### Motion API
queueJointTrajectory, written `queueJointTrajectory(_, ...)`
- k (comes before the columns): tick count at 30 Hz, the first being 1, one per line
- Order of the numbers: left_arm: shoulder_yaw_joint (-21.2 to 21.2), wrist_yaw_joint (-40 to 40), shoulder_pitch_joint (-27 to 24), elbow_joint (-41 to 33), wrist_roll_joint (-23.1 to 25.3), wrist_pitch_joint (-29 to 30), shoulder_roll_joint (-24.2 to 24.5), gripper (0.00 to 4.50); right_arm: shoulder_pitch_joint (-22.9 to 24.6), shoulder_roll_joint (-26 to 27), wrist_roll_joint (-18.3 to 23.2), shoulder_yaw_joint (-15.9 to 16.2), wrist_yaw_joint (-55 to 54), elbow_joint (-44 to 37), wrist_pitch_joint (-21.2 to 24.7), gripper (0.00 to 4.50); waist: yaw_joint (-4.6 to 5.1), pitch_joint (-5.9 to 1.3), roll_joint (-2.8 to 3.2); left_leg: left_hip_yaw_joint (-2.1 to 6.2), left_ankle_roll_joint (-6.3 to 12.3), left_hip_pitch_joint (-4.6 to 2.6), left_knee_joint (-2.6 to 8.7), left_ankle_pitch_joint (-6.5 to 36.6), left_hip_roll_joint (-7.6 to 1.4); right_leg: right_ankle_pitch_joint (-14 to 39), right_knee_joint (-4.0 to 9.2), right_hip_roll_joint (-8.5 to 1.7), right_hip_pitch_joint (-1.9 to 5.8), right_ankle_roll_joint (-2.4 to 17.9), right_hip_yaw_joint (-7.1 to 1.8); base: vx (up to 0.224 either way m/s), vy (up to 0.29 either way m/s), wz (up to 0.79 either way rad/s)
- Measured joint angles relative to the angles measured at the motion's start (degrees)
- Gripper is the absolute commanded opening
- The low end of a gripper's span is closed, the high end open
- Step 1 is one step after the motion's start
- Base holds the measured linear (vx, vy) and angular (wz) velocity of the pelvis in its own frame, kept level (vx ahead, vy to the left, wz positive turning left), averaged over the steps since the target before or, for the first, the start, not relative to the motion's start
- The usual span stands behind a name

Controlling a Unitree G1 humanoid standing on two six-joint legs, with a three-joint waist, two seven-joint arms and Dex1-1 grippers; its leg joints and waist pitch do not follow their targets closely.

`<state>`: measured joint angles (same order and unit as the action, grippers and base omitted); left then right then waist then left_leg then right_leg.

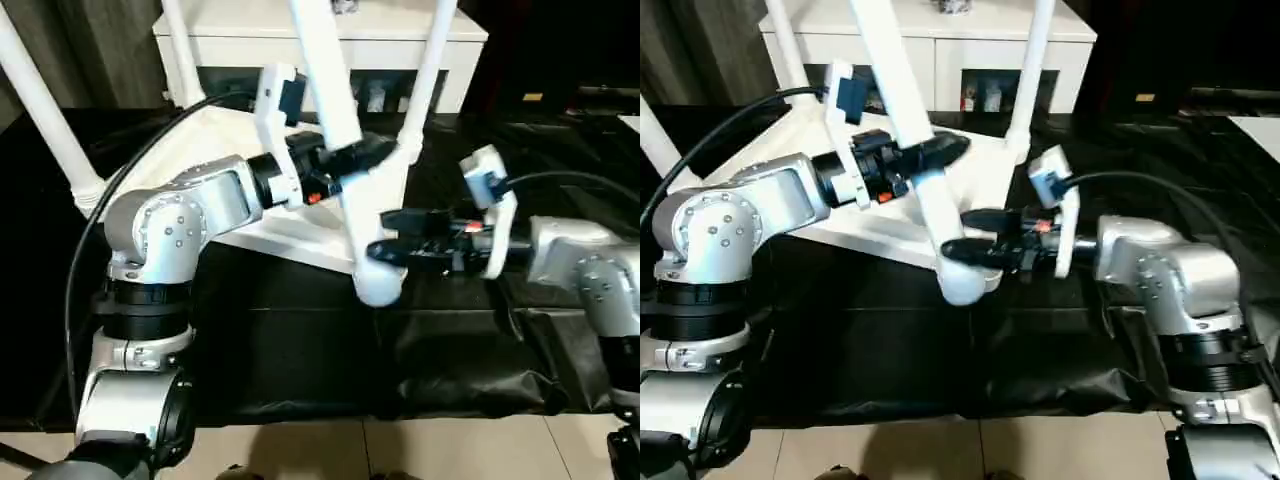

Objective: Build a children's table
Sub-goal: Insert table leg to table base

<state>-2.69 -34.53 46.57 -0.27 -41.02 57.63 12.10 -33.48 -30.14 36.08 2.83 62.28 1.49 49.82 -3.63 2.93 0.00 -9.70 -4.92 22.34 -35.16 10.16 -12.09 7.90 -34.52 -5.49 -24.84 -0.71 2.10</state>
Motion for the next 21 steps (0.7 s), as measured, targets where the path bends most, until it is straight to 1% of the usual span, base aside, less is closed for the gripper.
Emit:
queueJointTrajectory(2,2.06,-2.10,-0.25,-0.97,0.18,-0.18,1.01,1.84,-0.59,0.16,-0.43,0.38,0.18,1.01,-0.19,3.98,0.01,0.00,0.00,0.00,0.00,0.01,-0.01,0.00,0.00,0.00,0.01,0.00,0.00,0.00,-0.01,0.000,0.000,0.00)
queueJointTrajectory(4,3.13,-3.05,-0.61,-1.30,0.26,-0.34,1.22,1.84,-1.10,0.16,-0.74,0.96,0.59,1.37,-0.43,3.98,-0.02,-0.01,-0.02,0.00,0.00,0.02,-0.02,0.00,0.00,0.00,0.01,0.00,0.00,0.00,-0.01,0.000,0.000,0.00)
queueJointTrajectory(9,3.74,-5.39,-0.82,-1.33,0.28,-1.15,1.35,1.84,-1.83,0.04,-0.94,2.89,2.18,1.42,-0.50,3.98,0.00,0.02,-0.10,0.00,0.00,0.02,-0.03,0.00,0.00,0.00,-0.01,0.00,0.00,0.01,-0.01,0.000,0.000,0.00)
queueJointTrajectory(11,3.75,-6.36,-0.82,-1.58,0.23,-1.76,1.34,1.84,-1.83,0.03,-0.96,4.01,2.73,1.42,-0.50,3.72,0.01,0.02,-0.16,0.00,0.00,0.01,-0.03,0.00,-0.01,0.00,-0.03,-0.01,0.00,0.00,-0.01,0.000,0.000,0.00)
queueJointTrajectory(12,3.76,-6.56,-0.82,-1.77,0.20,-1.91,1.35,1.84,-1.82,0.03,-0.96,4.40,2.86,1.42,-0.50,3.72,0.01,0.03,-0.17,0.00,0.00,0.01,-0.04,0.00,-0.01,0.00,-0.04,-0.01,0.00,0.00,-0.02,0.000,0.000,0.00)
queueJointTrajectory(14,3.99,-7.23,-0.82,-1.86,0.19,-2.48,1.45,1.84,-1.82,0.03,-0.96,4.55,3.46,1.42,-0.44,3.47,-0.02,0.03,-0.21,0.00,0.00,0.00,-0.08,0.00,0.00,0.00,-0.09,-0.01,0.00,0.00,-0.02,0.000,0.000,0.00)
queueJointTrajectory(15,4.17,-7.41,-0.82,-2.00,0.19,-2.62,1.56,1.84,-1.82,0.03,-0.95,4.58,3.87,1.42,-0.39,3.47,-0.03,0.03,-0.24,0.00,0.00,0.00,-0.10,0.00,0.00,0.00,-0.12,-0.01,0.00,0.00,-0.02,0.000,0.000,0.00)
queueJointTrajectory(16,4.38,-7.62,-0.82,-2.25,0.19,-2.72,1.66,1.84,-1.82,0.03,-0.94,4.67,4.32,1.42,-0.33,3.25,-0.02,0.03,-0.27,0.00,0.00,0.00,-0.14,0.00,-0.01,0.00,-0.16,-0.01,-0.01,0.00,-0.03,0.000,0.000,0.00)
queueJointTrajectory(20,4.93,-7.97,-0.90,-2.35,0.19,-2.95,1.72,1.84,-1.82,-0.09,-0.94,5.54,4.78,1.42,-0.30,3.08,0.02,0.05,-0.33,0.00,0.00,-0.02,-0.24,0.00,-0.01,0.01,-0.28,-0.01,-0.01,-0.01,-0.04,0.000,0.000,0.00)
queueJointTrajectory(21,4.95,-8.08,-0.94,-2.35,0.19,-3.00,1.72,1.84,-1.81,-0.09,-0.93,5.66,4.96,1.42,-0.30,2.92,0.03,0.06,-0.34,0.00,-0.01,-0.03,-0.25,0.00,-0.01,0.01,-0.31,-0.01,-0.01,-0.01,-0.05,0.000,0.000,0.00)
